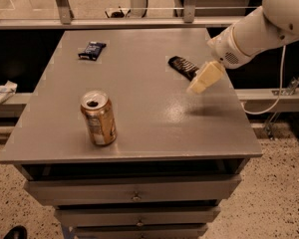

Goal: Move rxbar chocolate near rxbar blueberry

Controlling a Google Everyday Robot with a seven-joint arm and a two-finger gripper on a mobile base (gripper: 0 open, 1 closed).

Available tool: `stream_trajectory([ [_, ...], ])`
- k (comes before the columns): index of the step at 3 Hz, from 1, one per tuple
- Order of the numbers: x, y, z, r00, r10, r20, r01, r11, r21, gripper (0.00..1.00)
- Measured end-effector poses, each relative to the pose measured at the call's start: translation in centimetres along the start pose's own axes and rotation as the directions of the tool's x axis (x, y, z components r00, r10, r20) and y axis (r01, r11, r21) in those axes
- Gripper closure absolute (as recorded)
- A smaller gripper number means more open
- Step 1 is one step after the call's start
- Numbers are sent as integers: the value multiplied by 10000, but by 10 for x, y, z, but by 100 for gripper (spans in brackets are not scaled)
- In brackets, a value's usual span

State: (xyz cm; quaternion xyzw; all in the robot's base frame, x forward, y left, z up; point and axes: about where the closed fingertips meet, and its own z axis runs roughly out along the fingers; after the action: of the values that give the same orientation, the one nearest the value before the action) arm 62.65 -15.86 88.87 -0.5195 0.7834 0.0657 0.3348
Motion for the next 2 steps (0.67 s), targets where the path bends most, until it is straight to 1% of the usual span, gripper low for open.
stream_trajectory([
  [1,-5,-26,29,9968,527,595,-542,9983,231,0],
  [2,-8,-46,53,9865,1296,999,-1322,9910,195,0],
])
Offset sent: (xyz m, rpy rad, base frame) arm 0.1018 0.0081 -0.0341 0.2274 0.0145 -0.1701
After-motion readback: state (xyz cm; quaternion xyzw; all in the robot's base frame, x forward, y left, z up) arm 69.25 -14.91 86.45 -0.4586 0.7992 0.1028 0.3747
